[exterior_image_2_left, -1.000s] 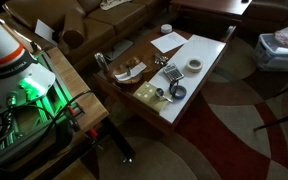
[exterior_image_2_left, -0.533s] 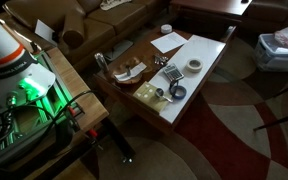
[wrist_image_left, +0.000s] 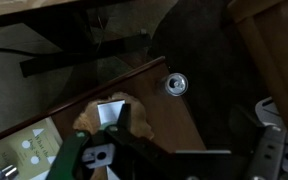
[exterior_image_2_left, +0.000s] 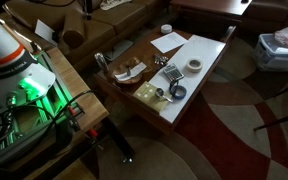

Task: Put the can on the brown bowl

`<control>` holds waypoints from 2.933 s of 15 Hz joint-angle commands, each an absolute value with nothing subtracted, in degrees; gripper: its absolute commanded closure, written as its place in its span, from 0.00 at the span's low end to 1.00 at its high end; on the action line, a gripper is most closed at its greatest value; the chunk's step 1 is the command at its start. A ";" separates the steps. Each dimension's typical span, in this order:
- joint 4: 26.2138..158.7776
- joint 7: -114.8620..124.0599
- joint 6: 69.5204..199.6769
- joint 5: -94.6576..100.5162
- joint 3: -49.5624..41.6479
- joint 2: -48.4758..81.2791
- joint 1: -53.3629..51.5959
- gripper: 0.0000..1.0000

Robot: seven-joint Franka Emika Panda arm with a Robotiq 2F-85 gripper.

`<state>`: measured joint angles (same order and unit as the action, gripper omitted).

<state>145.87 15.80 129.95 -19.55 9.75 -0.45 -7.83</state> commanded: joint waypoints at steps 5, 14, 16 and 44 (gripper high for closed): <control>148.40 28.61 145.08 -20.87 9.81 11.67 -10.69 0.00; 135.52 44.65 144.19 -21.69 9.89 30.58 -15.49 0.00; 131.26 48.05 143.10 -22.27 10.09 35.93 -16.82 0.00; 110.35 21.22 126.11 -21.67 11.80 57.05 -13.30 0.00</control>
